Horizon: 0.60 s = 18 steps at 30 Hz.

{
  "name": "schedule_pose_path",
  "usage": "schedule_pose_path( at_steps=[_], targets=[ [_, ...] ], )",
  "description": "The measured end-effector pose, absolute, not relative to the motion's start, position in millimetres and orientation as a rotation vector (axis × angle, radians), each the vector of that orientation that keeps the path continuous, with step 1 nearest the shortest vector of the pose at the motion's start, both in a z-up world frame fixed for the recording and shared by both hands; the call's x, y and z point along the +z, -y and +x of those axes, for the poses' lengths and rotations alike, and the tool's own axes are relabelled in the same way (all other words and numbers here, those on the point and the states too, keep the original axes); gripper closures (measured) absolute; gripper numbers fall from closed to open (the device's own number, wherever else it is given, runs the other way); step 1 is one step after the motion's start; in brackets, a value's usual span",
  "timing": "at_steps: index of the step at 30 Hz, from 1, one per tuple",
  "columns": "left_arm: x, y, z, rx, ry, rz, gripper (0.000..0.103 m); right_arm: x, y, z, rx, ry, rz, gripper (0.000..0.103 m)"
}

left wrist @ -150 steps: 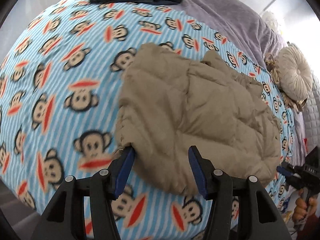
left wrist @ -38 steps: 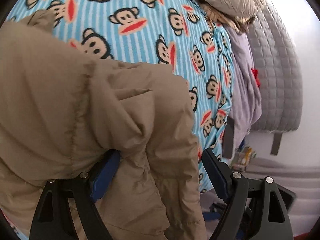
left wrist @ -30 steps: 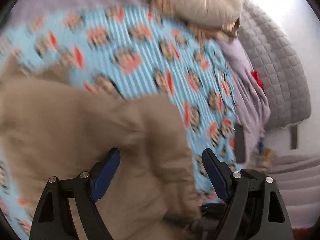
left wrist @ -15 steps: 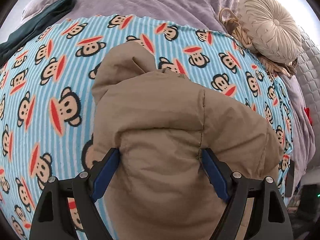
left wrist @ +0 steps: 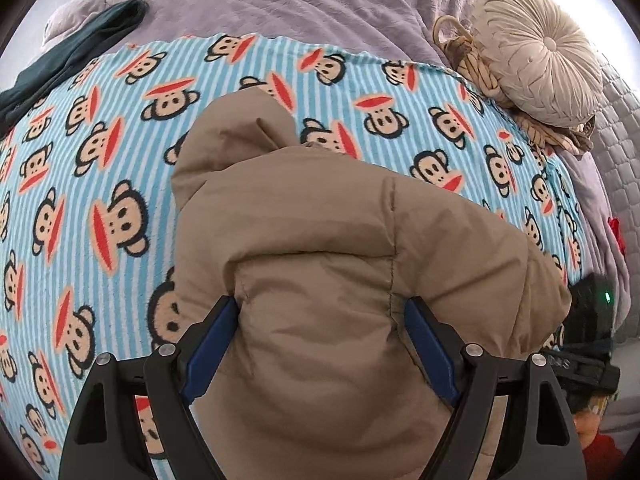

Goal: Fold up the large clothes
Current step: 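Lower the jacket bundle and press it down with the left tool, then open both tools above the folded jacket bundle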

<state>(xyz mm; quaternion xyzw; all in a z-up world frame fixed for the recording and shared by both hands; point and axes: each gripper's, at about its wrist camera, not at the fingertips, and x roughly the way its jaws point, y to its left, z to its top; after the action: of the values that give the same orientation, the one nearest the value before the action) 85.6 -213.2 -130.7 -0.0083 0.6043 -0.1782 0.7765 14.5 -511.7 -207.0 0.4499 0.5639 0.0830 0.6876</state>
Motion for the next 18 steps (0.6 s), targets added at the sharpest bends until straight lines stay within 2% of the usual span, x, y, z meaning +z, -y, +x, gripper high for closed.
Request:
schedule_pose_path(
  at_steps=[6,10,11,13,14,15,18],
  targets=[
    [-135.2,245.5,84.0,-0.314,-1.288,0.087,0.019,-228.6,504.5,47.2,0.195,-1.312,0.998,0.091],
    [-139.8,256.3,78.4,-0.317,-1.282,0.151,0.019,-211.0,510.7,39.6,0.159,-1.336,0.945,0.089],
    [-139.9,256.9,76.9,-0.321,-1.280,0.157,0.019,-203.6,515.8,33.2,0.141,-1.341,0.934,0.084],
    [-139.9,256.9,75.2,-0.322,-1.276,0.165,0.019,-187.4,527.2,18.9,0.099,-1.316,0.942,0.064],
    [-139.9,256.8,75.1,-0.320,-1.276,0.163,0.019,-179.1,531.9,11.7,0.079,-1.294,0.946,0.046],
    [-140.1,257.0,75.2,-0.318,-1.277,0.162,0.019,-167.3,537.0,3.1,0.055,-1.259,0.942,0.040],
    [-140.6,258.6,75.3,-0.312,-1.278,0.171,0.019,-130.8,542.5,-17.4,0.051,-1.165,0.925,0.040]
  ],
)
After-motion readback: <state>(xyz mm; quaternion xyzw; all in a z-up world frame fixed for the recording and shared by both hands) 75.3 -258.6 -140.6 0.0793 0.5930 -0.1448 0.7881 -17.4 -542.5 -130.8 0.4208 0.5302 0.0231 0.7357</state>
